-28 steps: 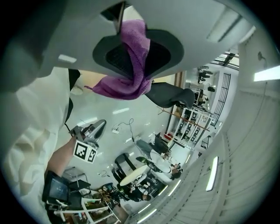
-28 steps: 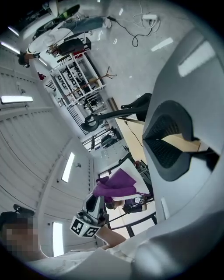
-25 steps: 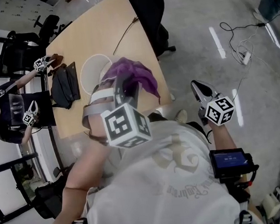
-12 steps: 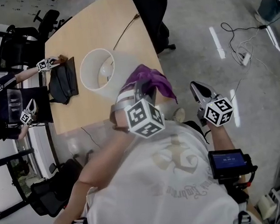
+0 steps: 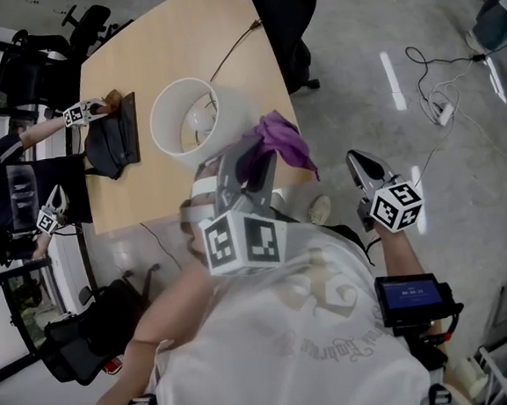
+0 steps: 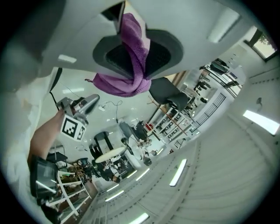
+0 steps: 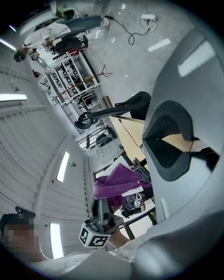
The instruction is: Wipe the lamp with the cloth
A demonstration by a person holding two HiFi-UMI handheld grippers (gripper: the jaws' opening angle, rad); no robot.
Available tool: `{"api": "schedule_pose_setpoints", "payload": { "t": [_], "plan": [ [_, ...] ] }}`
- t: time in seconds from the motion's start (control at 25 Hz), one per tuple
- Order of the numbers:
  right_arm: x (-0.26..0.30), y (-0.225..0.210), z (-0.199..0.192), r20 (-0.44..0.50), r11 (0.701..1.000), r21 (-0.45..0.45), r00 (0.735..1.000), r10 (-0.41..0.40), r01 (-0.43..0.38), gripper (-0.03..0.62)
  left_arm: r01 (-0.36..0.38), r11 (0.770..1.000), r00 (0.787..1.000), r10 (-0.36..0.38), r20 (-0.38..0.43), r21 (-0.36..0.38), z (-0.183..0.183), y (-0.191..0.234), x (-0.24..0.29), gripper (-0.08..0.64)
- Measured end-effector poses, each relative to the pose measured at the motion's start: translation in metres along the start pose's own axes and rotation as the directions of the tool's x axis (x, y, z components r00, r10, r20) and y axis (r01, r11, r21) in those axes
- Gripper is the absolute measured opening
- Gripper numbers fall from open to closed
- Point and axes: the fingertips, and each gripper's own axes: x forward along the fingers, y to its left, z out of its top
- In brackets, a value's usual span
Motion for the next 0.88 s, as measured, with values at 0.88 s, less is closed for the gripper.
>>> {"api": "schedule_pose_setpoints", "payload": {
  "t": [0.88],
  "plan": [
    [0.041, 0.096, -0.014, -0.021, 0.996, -0.075, 0.999, -0.049, 0.048, 0.014, 0.033, 0.987, 0.993, -0.051, 0.111, 0.157, -0.120, -0.020, -0.029, 0.086]
  ]
}}
